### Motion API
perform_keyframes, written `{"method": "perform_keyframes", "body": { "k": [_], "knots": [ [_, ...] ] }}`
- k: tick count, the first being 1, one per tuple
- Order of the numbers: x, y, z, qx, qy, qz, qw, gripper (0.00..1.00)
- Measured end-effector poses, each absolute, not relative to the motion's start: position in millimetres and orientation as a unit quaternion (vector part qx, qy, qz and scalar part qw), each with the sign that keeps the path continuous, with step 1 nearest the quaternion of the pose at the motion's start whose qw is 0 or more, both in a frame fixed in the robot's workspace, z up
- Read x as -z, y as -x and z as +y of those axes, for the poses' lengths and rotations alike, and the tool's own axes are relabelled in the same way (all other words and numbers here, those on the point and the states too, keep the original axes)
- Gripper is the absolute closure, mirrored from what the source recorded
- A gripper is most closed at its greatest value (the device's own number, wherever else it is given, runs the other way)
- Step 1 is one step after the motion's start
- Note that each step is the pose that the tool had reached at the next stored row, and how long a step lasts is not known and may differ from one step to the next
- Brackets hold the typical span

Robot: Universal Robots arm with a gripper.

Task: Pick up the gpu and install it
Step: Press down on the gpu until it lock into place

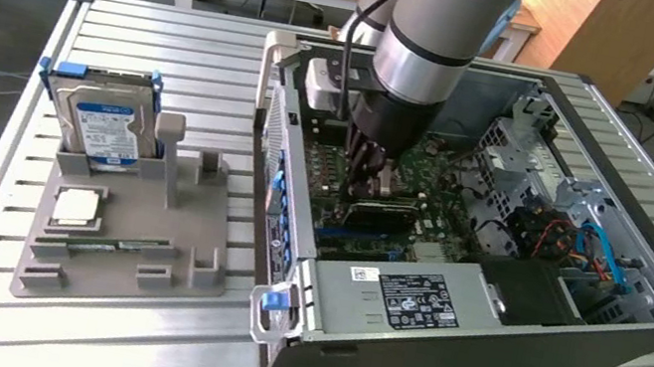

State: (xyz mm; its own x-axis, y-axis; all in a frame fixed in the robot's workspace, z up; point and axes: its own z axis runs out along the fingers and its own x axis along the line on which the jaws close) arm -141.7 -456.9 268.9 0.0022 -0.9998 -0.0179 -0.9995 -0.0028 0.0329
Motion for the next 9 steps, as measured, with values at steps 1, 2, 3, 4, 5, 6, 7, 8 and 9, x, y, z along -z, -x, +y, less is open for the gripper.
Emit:
{"method": "perform_keyframes", "body": {
  "k": [1, 2, 3, 4, 5, 6, 7, 8, 9],
  "knots": [
    [-268.1, 141.7, -456.9, 0.018, -0.708, -0.706, 0.005, 0.89],
    [-267.5, 141.7, -456.9, 0.018, -0.708, -0.706, 0.005, 0.89],
    [-267.3, 141.7, -457.0, 0.018, -0.708, -0.706, 0.005, 0.89],
    [-267.3, 141.7, -457.0, 0.018, -0.708, -0.706, 0.006, 0.89],
    [-267.3, 141.7, -457.0, 0.018, -0.708, -0.706, 0.006, 0.89],
    [-267.0, 141.7, -457.0, 0.018, -0.708, -0.706, 0.006, 0.89],
    [-266.6, 141.7, -457.0, 0.018, -0.708, -0.706, 0.006, 0.89],
    [-266.1, 141.7, -457.0, 0.018, -0.708, -0.706, 0.006, 0.89],
    [-265.7, 141.8, -457.0, 0.018, -0.708, -0.706, 0.006, 0.89]
  ]
}}
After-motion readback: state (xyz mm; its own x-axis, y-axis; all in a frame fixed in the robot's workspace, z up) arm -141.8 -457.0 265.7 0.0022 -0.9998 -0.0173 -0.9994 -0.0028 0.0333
